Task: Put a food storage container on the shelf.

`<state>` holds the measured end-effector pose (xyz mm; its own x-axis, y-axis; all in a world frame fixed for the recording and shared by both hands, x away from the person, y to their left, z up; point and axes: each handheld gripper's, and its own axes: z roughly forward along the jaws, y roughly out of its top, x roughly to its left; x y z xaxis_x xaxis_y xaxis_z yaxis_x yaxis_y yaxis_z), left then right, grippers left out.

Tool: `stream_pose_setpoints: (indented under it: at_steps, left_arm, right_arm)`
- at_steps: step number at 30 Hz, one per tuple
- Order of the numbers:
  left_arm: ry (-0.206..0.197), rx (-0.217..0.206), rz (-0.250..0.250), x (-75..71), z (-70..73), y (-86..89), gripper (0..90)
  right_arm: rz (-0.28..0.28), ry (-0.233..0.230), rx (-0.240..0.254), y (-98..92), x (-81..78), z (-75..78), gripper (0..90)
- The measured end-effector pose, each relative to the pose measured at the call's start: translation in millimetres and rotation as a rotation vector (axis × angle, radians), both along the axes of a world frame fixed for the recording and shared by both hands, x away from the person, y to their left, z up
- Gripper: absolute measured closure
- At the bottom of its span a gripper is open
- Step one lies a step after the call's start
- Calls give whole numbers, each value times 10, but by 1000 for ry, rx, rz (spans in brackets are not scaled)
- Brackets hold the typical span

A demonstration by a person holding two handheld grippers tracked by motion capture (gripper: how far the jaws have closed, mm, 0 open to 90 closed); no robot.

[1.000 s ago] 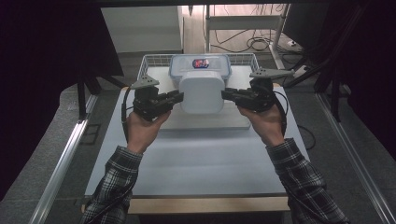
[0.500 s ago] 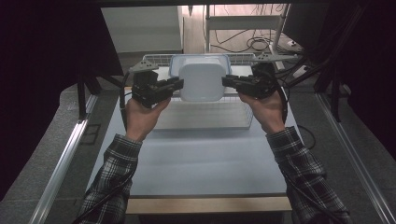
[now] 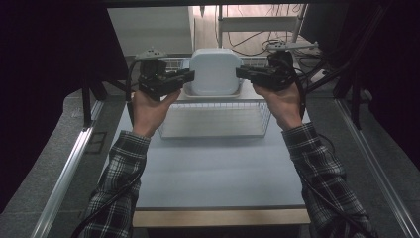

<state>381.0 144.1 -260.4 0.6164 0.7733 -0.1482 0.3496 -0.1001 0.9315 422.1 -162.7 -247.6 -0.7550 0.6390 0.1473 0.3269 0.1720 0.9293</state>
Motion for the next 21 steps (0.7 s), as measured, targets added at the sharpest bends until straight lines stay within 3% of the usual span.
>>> stream_pose_setpoints:
  at_steps: [14,21]
  left_arm:
    - [12,-22,8,276,-2,52,769]
    - [0,-20,14,331,-11,38,723]
  right_arm:
    - [-31,14,5,81,226,61,776]
    - [-29,34,52,78,333,52,761]
